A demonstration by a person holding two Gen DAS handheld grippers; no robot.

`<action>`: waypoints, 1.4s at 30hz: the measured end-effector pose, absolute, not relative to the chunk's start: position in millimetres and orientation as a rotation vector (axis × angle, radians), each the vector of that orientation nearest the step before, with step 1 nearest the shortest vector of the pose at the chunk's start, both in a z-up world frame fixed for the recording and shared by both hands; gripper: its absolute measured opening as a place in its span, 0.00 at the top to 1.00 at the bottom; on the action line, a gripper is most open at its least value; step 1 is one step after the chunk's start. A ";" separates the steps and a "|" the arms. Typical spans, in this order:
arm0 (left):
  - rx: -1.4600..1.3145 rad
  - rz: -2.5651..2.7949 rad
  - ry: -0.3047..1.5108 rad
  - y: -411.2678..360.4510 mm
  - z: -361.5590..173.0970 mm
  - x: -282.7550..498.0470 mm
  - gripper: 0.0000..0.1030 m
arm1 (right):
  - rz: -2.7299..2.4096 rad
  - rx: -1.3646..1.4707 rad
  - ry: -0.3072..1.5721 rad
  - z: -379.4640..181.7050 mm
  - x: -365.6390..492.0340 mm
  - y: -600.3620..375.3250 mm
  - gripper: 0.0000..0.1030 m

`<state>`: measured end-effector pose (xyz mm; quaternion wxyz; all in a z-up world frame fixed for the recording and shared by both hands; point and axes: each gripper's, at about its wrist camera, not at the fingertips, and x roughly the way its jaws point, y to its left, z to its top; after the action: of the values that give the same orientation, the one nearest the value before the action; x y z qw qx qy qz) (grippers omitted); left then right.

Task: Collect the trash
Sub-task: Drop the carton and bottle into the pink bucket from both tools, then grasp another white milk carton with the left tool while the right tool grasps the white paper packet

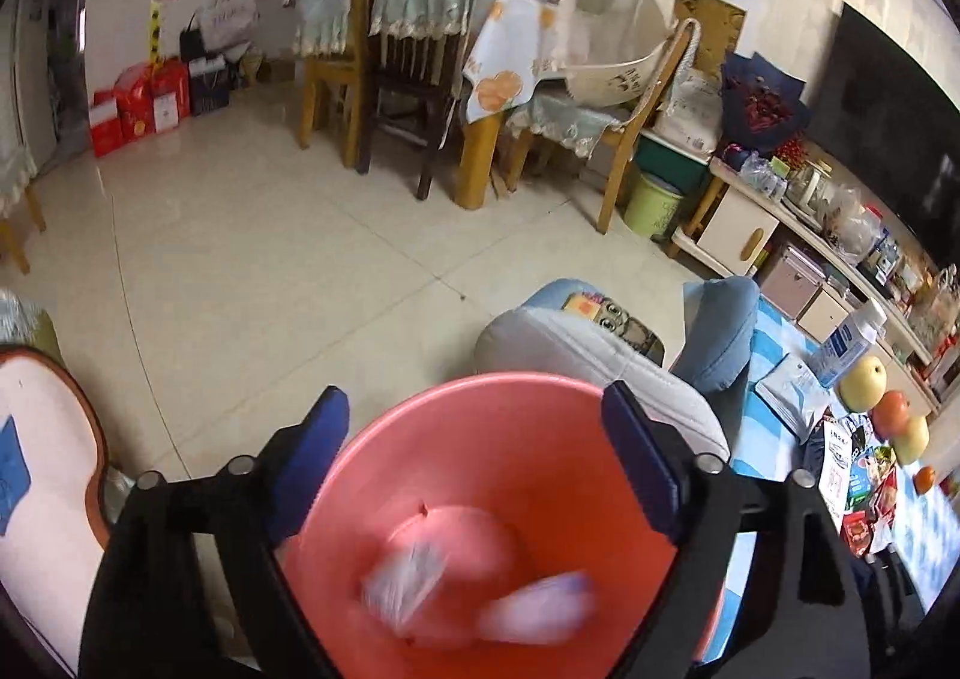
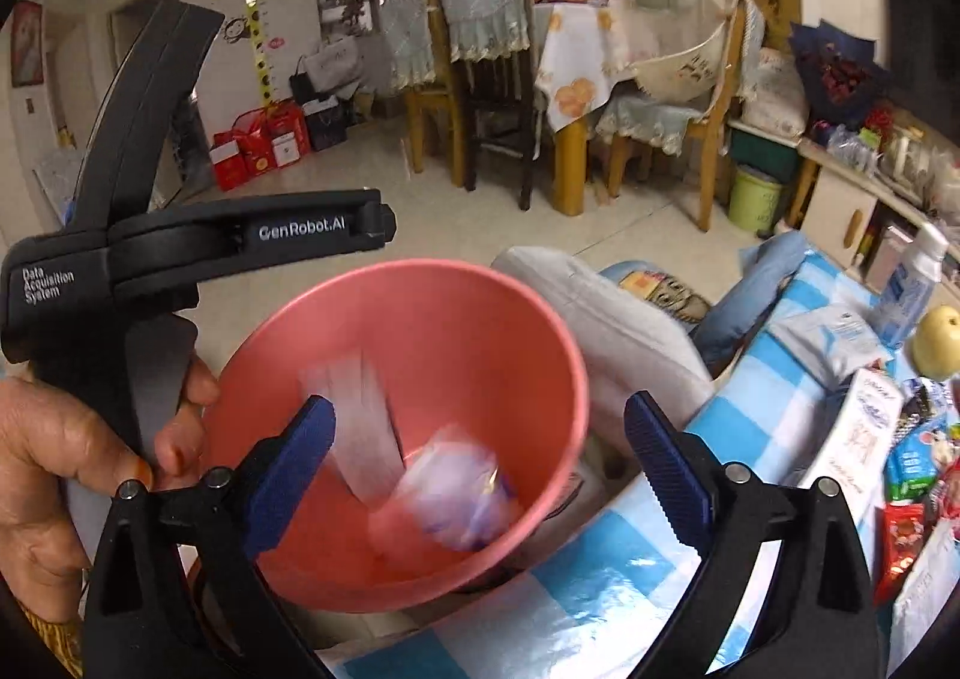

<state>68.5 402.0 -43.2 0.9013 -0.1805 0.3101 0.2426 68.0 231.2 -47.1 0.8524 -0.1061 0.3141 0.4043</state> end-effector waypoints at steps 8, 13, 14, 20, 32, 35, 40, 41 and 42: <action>-0.311 0.389 0.481 364.2 -27.3 68.4 0.14 | 0.694 -0.245 0.562 -41.2 62.5 170.3 0.05; -0.233 0.287 0.362 328.4 -13.2 70.8 0.14 | 0.614 -0.327 0.575 -49.4 49.2 132.8 0.05; -0.217 0.279 0.348 321.4 -11.8 72.9 0.14 | 0.603 -0.354 0.578 -53.6 43.6 127.5 0.05; -0.106 0.258 0.361 284.8 -10.2 88.0 0.14 | 0.577 -0.396 0.608 -76.9 20.0 91.4 0.05; -0.098 0.133 0.487 244.4 -31.1 115.8 0.14 | 0.465 -0.334 0.531 -75.9 18.0 22.3 0.05; -0.075 0.111 0.522 228.9 -36.7 129.1 0.14 | 0.431 -0.280 0.544 -73.0 30.6 -2.0 0.05; -0.051 0.120 0.544 203.2 -37.5 165.6 0.15 | 0.366 -0.200 0.611 -79.6 60.3 -46.9 0.05; -0.055 0.121 0.556 199.9 -38.6 175.7 0.16 | 0.359 -0.174 0.627 -80.1 66.9 -55.8 0.05; -0.062 0.123 0.571 196.5 -40.5 188.7 0.18 | 0.351 -0.145 0.640 -80.9 73.8 -64.5 0.05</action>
<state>188.7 196.5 -40.5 0.9572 -0.0305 0.2815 0.0606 73.8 -64.5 -80.9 0.9315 -0.0708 0.3128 0.1714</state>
